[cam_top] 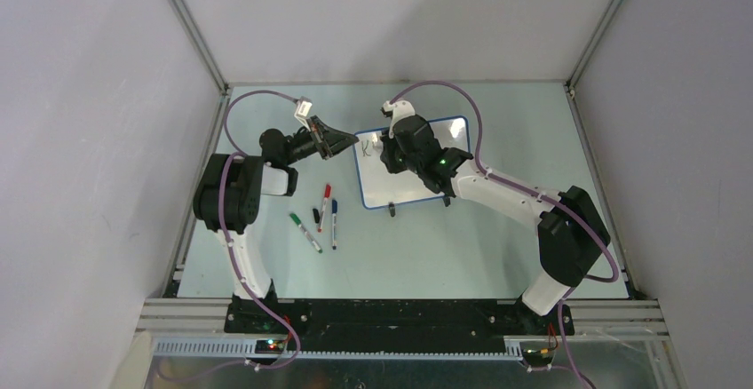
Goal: Write a sentence on the whiteboard
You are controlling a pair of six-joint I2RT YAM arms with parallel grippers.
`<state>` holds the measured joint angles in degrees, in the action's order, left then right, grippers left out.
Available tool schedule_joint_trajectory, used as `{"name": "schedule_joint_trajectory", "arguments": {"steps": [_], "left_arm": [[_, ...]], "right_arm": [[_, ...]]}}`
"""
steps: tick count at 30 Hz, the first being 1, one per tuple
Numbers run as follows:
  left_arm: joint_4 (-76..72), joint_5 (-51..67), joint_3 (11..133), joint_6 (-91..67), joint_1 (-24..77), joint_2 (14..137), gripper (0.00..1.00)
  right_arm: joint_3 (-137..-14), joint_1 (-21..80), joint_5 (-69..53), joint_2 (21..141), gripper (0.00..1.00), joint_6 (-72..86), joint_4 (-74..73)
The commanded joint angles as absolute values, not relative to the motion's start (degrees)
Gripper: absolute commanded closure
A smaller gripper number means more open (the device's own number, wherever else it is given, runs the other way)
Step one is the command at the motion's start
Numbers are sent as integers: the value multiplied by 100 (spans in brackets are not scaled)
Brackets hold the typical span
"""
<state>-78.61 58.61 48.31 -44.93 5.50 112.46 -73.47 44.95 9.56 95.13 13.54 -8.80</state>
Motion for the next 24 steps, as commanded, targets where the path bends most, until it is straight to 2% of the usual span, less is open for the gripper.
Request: {"name": "schedule_joint_trajectory", "arguments": {"steps": [1, 24], "left_arm": [[-7982, 5835, 4757, -4174, 563, 10960, 100], [-7981, 5825, 4742, -4157, 564, 10942, 100]], "right_arm": [[-7343, 4495, 999, 9528, 100, 1407, -1000], [-7260, 4576, 1018, 9433, 100, 1359, -1136]]}}
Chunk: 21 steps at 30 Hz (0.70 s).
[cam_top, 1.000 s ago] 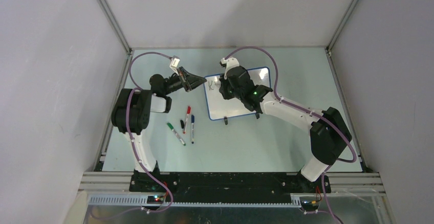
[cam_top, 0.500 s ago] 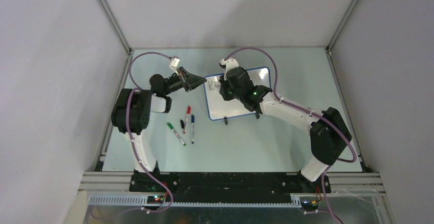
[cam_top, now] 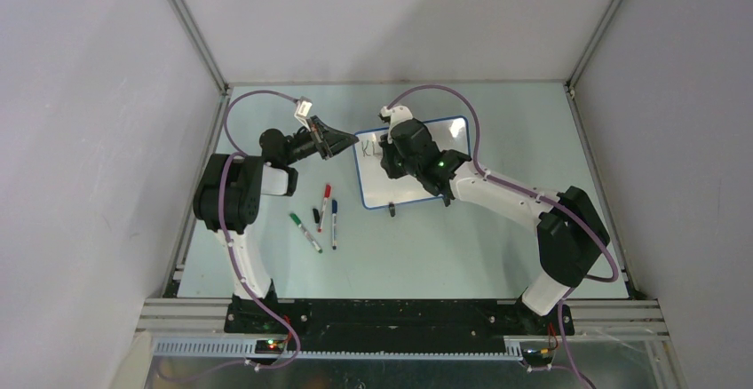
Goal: Write a sentence on the whiteboard
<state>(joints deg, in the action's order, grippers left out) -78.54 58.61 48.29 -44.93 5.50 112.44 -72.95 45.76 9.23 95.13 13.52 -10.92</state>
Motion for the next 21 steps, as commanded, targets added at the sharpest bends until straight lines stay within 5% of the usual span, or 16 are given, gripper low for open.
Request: {"name": "schedule_joint_trajectory", "arguments": {"steps": [1, 21], "left_arm": [[-7985, 5824, 4741, -4157, 567, 10940, 100], [-7982, 5832, 4739, -4158, 563, 10942, 100]], "right_arm": [[-7260, 4577, 1006, 9403, 100, 1361, -1104], [-7434, 4329, 638, 9195, 100, 1363, -928]]}}
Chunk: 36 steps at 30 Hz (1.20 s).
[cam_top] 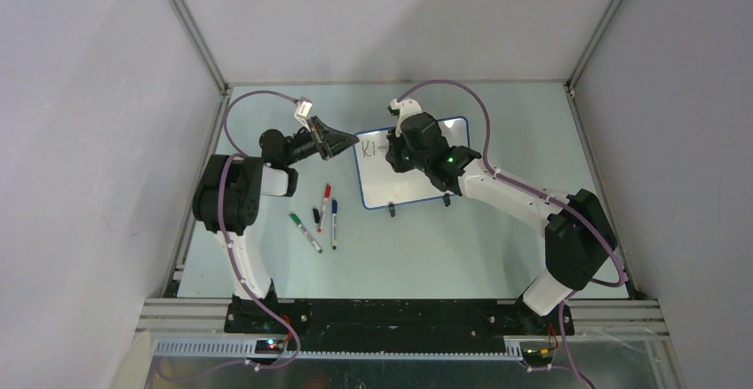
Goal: Write a sentence on the whiteboard
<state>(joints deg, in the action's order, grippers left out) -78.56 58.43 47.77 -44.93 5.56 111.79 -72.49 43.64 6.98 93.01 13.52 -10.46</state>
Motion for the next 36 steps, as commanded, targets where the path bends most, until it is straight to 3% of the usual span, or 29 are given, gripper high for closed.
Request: {"name": "schedule_joint_trajectory", "arguments": {"steps": [1, 36], "left_arm": [[-7981, 5835, 4738, -4157, 563, 10942, 100], [-7985, 5829, 4728, -4141, 564, 10931, 100]], "right_arm": [[-7451, 4332, 644, 9218, 100, 1367, -930], [-7550, 4263, 659, 9394, 100, 1424, -1190]]}}
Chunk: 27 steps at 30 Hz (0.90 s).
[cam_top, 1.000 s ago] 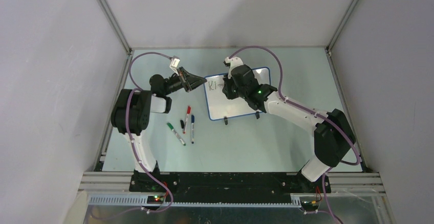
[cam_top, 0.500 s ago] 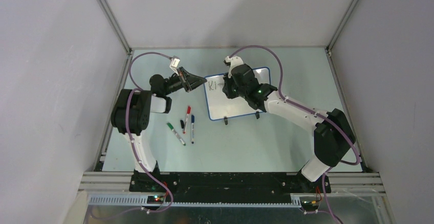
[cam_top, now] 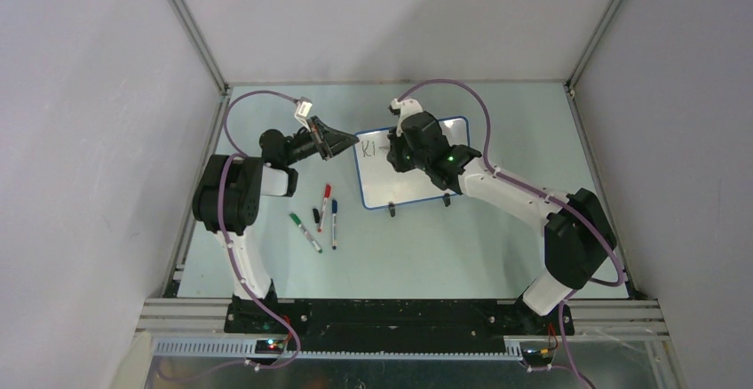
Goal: Write a sentence on the whiteboard
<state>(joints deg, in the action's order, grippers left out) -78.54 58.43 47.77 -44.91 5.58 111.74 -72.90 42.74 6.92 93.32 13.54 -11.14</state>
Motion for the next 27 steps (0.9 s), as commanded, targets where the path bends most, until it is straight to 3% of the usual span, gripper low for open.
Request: {"name": "schedule_joint_trajectory", "arguments": {"steps": [1, 27], "left_arm": [[-7982, 5830, 4728, -4140, 563, 10926, 100], [-7984, 5828, 4715, -4136, 564, 10923, 100]], "right_arm": [[-7550, 4274, 659, 9395, 100, 1426, -1211], [-7740, 4275, 660, 9505, 100, 1351, -1351]]}}
